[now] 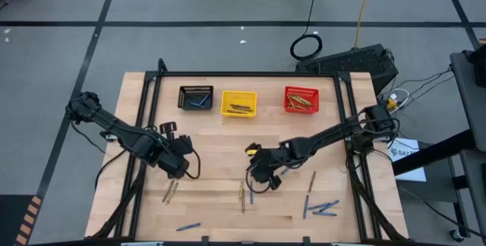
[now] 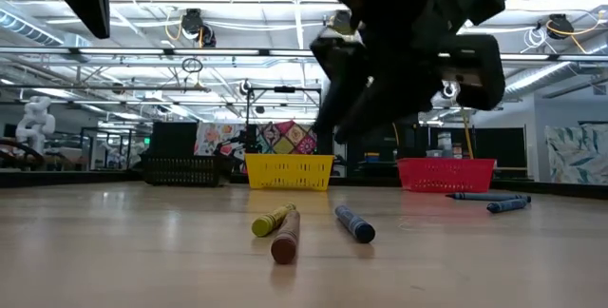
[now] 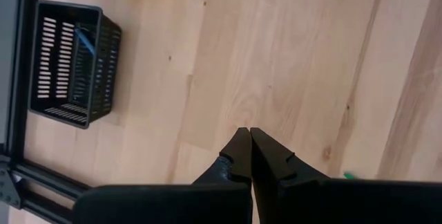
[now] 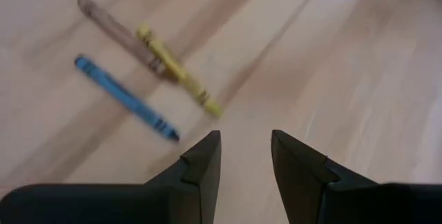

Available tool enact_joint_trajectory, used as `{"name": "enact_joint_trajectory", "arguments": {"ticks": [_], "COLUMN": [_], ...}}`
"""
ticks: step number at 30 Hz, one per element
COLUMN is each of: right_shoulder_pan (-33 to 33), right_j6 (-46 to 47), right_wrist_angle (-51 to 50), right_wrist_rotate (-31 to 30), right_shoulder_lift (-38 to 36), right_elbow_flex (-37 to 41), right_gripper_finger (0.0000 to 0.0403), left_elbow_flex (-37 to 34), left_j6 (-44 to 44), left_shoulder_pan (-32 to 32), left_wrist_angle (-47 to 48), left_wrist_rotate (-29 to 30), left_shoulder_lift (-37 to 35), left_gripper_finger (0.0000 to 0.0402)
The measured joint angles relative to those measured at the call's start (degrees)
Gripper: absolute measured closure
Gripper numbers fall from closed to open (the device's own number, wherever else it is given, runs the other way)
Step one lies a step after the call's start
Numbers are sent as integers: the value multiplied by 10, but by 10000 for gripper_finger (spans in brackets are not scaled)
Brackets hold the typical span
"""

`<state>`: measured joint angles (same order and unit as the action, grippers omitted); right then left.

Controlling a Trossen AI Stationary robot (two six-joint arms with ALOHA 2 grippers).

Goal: Sort crayons
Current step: Put the blue crayon into the black bin

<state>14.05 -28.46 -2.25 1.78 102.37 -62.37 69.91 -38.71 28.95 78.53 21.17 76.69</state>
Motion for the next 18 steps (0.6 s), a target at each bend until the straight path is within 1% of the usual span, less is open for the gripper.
{"name": "enact_joint_trajectory", "arguments": {"ticks": [7,10,13,18], "right_shoulder_pan": [10,20,28,37], "right_j6": [-7,-25,-27,-27], "right_wrist_angle": [48,55,84,78], "right_wrist_rotate": [1,4,11,13], "right_shoulder_lift": [2,15,27,26], "right_elbow_flex": [0,0,0,0], "right_gripper_finger": [287,287,287,287], "left_elbow_flex": [0,0,0,0], "left_j6": [0,0,0,0], "left_shoulder_pan": [0,0,0,0], "left_wrist_angle": [-1,-1,-2,-4], "left_wrist_rotate": [2,2,2,4], "left_shoulder_lift": [0,0,0,0], "left_gripper_finger": [402,402,402,402]}}
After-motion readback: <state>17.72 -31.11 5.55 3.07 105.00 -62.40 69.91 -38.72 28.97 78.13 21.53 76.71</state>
